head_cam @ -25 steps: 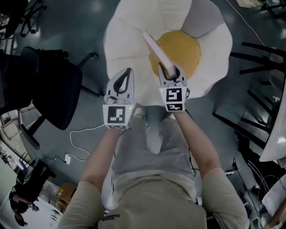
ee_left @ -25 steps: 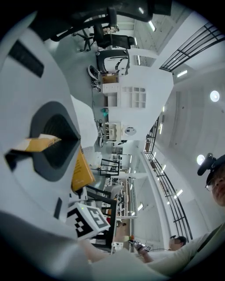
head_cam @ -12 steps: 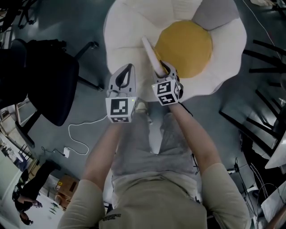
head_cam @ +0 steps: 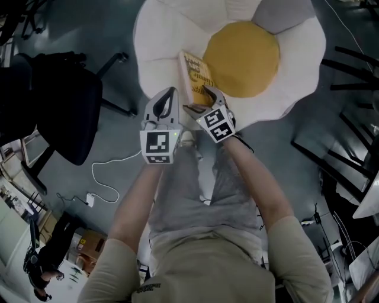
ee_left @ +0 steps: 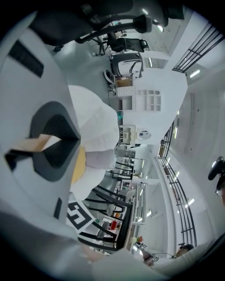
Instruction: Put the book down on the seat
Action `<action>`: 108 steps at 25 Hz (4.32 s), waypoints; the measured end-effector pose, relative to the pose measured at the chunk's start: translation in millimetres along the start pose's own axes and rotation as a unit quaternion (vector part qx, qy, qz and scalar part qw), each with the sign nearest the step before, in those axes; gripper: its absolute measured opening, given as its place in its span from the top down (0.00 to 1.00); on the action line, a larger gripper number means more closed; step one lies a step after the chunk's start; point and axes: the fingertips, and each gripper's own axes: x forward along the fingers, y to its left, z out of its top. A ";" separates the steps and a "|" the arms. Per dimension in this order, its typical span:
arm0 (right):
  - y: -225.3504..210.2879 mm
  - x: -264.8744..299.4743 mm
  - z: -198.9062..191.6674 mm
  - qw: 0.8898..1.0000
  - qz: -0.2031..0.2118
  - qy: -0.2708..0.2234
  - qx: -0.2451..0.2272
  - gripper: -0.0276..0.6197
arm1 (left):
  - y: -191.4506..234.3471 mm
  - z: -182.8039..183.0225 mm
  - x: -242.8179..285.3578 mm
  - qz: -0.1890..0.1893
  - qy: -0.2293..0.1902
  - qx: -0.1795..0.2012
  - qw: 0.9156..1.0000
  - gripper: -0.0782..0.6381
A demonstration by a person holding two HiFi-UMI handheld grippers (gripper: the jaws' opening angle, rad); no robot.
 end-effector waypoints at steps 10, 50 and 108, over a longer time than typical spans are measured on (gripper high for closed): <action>12.5 -53.5 7.4 1.000 -0.013 -0.012 0.026 0.34 | -20.0 32.5 -26.8 -0.010 -0.006 -0.005 1.000 0.88; 181.3 -567.8 421.4 0.908 -0.221 -0.334 -0.126 0.77 | -78.4 452.7 -363.4 -0.102 -0.259 0.048 0.959 0.88; 197.6 -674.3 417.3 0.872 -0.237 -0.399 -0.153 0.94 | -169.3 496.5 -398.2 -0.194 -0.289 0.050 0.936 0.88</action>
